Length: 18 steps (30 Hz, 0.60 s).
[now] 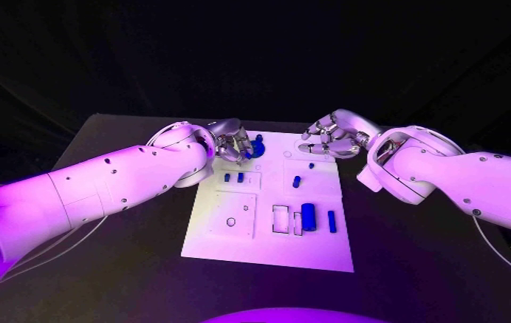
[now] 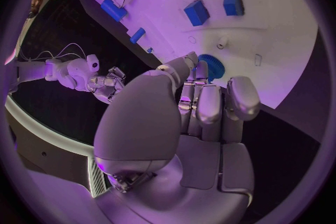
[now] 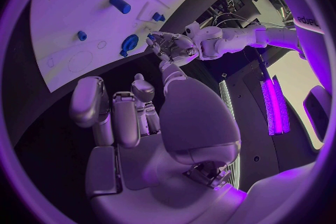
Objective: Assemble the parts on the task board
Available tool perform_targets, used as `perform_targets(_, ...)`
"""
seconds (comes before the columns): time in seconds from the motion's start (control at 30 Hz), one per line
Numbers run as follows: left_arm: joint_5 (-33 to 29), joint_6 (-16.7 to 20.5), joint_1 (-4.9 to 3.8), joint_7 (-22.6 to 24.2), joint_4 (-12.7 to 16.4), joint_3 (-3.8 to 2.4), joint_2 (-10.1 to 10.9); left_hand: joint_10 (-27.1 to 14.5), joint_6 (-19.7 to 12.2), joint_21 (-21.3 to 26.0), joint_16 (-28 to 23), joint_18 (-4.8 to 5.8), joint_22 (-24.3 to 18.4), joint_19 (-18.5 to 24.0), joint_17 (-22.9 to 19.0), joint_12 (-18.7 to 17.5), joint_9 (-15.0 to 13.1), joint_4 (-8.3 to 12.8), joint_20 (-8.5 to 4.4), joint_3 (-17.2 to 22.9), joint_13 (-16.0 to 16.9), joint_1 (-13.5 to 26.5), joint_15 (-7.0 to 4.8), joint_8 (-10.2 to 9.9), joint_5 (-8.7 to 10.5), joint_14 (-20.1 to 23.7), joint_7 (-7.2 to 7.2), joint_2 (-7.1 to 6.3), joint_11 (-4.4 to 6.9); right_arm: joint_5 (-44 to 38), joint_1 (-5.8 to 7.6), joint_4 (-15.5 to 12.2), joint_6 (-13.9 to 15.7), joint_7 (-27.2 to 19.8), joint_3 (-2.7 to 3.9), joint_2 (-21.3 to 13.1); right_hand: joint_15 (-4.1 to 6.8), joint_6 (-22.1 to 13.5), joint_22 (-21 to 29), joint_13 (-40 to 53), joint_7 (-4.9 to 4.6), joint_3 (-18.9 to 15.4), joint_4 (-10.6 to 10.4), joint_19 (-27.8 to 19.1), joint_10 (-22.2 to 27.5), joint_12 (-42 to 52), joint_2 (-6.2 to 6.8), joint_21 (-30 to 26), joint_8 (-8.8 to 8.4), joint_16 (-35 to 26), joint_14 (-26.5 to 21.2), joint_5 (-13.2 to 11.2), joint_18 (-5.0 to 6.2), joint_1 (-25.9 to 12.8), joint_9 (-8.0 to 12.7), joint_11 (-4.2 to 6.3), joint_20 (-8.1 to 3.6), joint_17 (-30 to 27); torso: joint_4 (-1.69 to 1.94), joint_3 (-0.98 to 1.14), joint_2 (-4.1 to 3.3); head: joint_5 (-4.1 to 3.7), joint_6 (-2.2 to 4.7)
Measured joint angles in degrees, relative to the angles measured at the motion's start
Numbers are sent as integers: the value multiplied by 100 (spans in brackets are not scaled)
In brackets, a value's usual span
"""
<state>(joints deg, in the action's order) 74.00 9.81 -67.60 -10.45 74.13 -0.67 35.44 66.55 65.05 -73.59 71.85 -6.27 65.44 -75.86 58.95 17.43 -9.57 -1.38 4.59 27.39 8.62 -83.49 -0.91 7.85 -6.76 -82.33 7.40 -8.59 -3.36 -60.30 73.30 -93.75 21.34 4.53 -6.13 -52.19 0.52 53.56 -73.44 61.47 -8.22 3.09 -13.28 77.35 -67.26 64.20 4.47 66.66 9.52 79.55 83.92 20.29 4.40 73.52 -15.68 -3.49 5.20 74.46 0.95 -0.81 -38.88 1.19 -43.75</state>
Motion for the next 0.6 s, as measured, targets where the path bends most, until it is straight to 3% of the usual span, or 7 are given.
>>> perform_targets(0.27, -46, -79, 2, -42, 31, -11, 179, 0, -1, 0, 0, 0, 20, -16, 4, -17, 9, 0, -15, 0, -1, 7, 0, -14, 0, 0, -1, 7, 0, 0, 0, 4, 0, 1, 0, 9, 0, 0, 0, 0, 0, 0, 0, 0, 0, 0, 0, 0, 0, 0, 0, 0, 0, 0, 0, 0, 0, 0, 2, -4, -3, -12, -5)
perform_targets(0.6, -7, -328, 5, -130, 0, -11, 199, 0, -2, 0, 0, 0, 20, -21, -1, -35, 4, 1, -21, 0, -1, 30, 0, -15, 0, 0, -1, -17, 0, 0, 0, 9, 0, 1, 0, 13, 0, 0, 0, -1, 0, 0, 0, 0, 0, 0, 0, 0, 0, 0, 0, 0, 0, 0, 0, 0, 0, 0, -2, -5, -3, 3, -10)
